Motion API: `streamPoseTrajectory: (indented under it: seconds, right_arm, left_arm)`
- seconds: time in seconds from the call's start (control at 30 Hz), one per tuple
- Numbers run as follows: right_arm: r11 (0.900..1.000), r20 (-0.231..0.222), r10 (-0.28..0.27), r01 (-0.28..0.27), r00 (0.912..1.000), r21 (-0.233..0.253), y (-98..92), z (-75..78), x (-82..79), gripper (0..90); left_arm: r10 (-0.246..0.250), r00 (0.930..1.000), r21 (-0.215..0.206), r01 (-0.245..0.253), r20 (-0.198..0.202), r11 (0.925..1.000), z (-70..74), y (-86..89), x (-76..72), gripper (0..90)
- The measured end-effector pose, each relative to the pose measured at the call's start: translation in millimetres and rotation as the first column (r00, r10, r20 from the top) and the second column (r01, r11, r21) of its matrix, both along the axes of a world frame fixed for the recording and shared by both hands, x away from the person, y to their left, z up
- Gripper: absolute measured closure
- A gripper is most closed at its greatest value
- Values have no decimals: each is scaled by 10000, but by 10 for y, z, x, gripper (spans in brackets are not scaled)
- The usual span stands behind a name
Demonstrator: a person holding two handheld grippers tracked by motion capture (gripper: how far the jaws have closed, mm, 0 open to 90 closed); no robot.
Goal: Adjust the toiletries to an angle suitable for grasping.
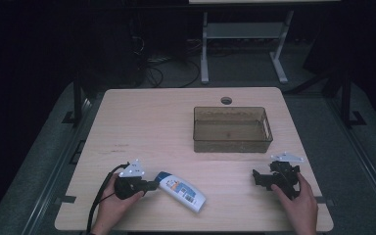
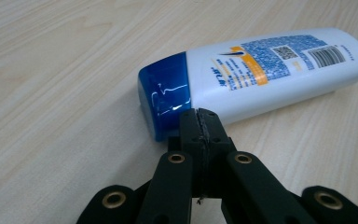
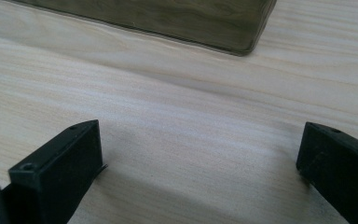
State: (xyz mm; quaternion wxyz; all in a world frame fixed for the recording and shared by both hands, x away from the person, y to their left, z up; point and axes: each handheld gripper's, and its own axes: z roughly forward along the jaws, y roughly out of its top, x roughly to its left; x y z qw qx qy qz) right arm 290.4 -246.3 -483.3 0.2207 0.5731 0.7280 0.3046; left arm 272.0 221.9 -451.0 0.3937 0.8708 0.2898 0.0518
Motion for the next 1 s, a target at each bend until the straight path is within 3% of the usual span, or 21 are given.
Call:
streamPoseTrajectory:
  seconds: [0.17,1.0]
  right_arm:
    - [10000,1,3,-3,10000,-6,0,0,0,0]
    - [10000,5,20,-20,10000,-17,-2,0,0,0]
  left_arm:
    - [21,10000,-176,-23,-87,9998,-8,-5,63,900]
    - [-44,9999,-163,46,111,9999,1,-216,315,900]
